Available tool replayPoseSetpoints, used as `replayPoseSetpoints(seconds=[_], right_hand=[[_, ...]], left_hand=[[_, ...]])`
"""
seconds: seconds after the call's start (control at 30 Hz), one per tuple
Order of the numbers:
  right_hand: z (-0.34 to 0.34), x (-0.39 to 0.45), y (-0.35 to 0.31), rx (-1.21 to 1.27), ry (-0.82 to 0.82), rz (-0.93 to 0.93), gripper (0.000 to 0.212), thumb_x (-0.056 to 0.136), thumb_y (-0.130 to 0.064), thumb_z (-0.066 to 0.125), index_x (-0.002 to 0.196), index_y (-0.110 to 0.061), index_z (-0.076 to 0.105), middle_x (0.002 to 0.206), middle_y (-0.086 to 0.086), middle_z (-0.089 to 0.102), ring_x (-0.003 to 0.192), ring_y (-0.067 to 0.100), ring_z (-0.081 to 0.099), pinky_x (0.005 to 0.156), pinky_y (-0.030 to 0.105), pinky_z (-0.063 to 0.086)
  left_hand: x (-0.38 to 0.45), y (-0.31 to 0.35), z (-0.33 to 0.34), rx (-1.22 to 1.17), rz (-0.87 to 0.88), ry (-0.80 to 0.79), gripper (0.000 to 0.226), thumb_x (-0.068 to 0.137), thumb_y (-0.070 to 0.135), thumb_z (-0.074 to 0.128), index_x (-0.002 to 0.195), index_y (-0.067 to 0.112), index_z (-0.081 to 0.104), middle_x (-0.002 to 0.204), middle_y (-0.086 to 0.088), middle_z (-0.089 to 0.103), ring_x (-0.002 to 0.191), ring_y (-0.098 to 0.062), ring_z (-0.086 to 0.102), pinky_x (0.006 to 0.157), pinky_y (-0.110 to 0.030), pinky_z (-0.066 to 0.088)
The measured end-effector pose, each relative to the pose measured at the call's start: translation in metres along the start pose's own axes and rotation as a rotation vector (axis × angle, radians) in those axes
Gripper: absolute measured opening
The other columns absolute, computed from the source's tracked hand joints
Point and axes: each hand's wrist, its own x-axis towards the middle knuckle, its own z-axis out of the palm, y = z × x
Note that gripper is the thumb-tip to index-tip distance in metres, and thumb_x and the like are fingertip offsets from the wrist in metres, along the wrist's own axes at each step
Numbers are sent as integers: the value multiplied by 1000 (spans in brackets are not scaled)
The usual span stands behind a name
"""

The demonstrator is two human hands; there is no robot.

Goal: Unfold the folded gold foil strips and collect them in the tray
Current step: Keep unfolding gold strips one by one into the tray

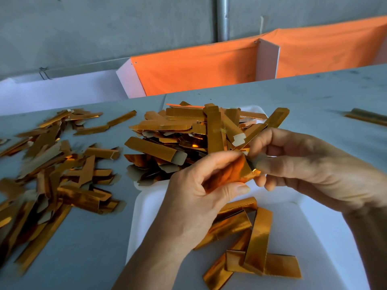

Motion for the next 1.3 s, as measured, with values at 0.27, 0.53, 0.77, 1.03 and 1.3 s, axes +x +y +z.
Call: replayPoseSetpoints(seconds=[0.27, 0.53, 0.77, 1.03, 1.3], right_hand=[[13, 5, 1, -298, 140, -4, 16, 73, -13, 74, 69, -17, 59, 53, 2, 54, 47, 12, 50, 51, 21, 44], [2, 1, 2, 166, 44, 92, 23, 75, -24, 64, 88, -7, 72, 68, 7, 60, 56, 12, 58, 47, 21, 49], [7, 4, 3, 196, 57, 132, 10, 67, -17, 71, 75, -12, 69, 62, 7, 56, 50, 13, 55, 46, 21, 50], [7, 4, 2, 85, 72, 152, 8, 65, -12, 71, 72, -15, 69, 63, 11, 57, 51, 13, 54, 47, 21, 49], [8, 5, 2, 98, 112, 195, 8, 64, -9, 64, 64, -16, 68, 59, 8, 57, 50, 13, 55, 45, 21, 48]], left_hand=[[-2, 3, 3, 128, 16, 45, 40, 73, 33, 72, 109, 46, 60, 106, 23, 67, 102, 4, 61, 79, -9, 49], [-1, 6, 3, 174, 33, 83, 32, 75, 28, 73, 98, 36, 52, 95, 17, 69, 92, 0, 65, 74, -9, 49], [-2, 7, 3, 177, 45, 66, 28, 74, 35, 70, 96, 37, 52, 95, 16, 69, 94, -4, 66, 74, -13, 50], [-3, 7, 3, 263, 73, 69, 29, 74, 38, 70, 97, 37, 52, 94, 16, 68, 94, -3, 65, 75, -14, 52], [-3, 7, 2, 271, 52, 58, 27, 75, 45, 67, 96, 35, 55, 92, 15, 68, 94, -2, 64, 70, -10, 50]])
